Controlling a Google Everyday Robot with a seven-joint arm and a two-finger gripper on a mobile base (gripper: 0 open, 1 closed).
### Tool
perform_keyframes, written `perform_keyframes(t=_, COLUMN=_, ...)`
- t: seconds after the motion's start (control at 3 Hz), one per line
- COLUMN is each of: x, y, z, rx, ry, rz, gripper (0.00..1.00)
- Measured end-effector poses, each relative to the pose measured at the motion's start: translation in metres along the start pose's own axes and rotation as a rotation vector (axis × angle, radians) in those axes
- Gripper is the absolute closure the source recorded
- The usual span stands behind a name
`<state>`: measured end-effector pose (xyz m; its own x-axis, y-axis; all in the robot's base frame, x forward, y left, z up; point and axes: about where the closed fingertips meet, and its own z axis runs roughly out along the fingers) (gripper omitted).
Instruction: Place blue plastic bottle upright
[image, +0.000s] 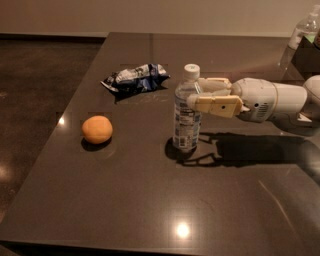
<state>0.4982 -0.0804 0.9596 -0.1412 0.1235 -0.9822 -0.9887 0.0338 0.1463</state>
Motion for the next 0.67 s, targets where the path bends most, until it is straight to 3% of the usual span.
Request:
perform_keyframes(t=0.33, x=-0.0007, y=0.0009, z=0.0031, rx=-0.006, ry=0.001, rz=-0.001, gripper=0.0)
perform_keyframes(t=0.67, x=-0.0007, y=0.0009, z=0.0032, rx=-0.006, ry=0.001, rz=-0.001, gripper=0.0)
